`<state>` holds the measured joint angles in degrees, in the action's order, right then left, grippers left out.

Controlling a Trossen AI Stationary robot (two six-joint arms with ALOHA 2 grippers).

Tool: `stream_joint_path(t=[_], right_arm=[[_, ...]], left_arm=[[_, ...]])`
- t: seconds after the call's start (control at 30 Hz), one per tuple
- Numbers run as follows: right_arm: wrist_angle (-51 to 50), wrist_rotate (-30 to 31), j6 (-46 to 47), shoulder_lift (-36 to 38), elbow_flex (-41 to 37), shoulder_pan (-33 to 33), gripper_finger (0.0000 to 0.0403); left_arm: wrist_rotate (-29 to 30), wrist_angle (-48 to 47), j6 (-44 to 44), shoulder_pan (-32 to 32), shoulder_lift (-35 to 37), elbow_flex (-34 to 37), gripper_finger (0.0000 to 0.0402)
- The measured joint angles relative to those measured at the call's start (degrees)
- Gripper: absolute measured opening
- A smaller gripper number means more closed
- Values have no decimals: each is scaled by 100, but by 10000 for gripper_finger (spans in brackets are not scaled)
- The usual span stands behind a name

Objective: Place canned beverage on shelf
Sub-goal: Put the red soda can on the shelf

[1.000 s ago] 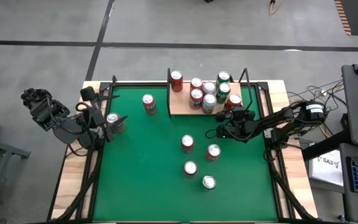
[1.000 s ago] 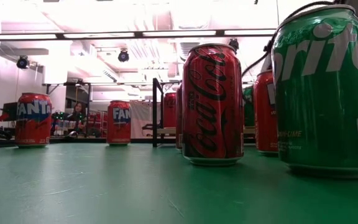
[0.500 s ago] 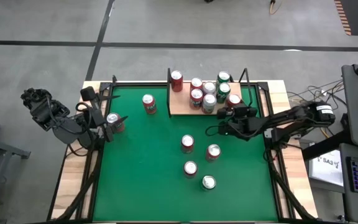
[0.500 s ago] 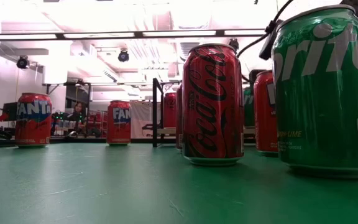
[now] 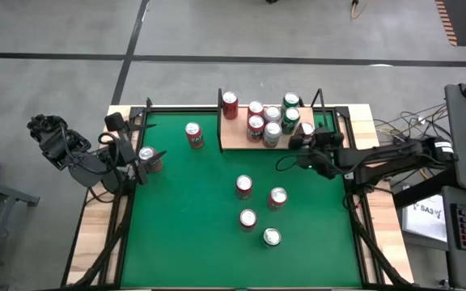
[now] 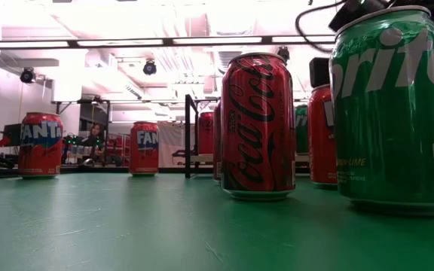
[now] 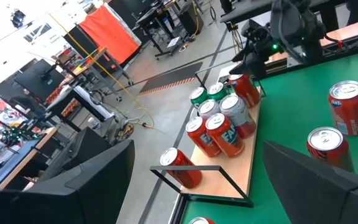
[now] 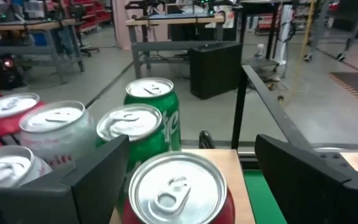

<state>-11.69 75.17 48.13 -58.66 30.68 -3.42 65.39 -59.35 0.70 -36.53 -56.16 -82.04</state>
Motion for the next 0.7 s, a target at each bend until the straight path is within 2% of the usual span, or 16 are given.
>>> stream_joint_path(t=[0.13,0.33,0.47,0.57,0.7], right_arm=[[46,-375,-387,503,0,0,338],[42,-1583,-1259,1072,417,2,329],[-160,-2412,-1620,1142,975,2,326],[-742,-2812,-1593,1023,1561,2,326],[-2207,-3022,-1221,647,2543,0,326]], left_arm=[[-99,6,-268,0,0,47,335],[-229,100,-1016,-36,-11,585,335],[-255,962,-1235,-135,-31,1246,335],[-275,1823,-1113,-220,-92,1741,335],[-273,2700,-997,-296,-179,2177,335]])
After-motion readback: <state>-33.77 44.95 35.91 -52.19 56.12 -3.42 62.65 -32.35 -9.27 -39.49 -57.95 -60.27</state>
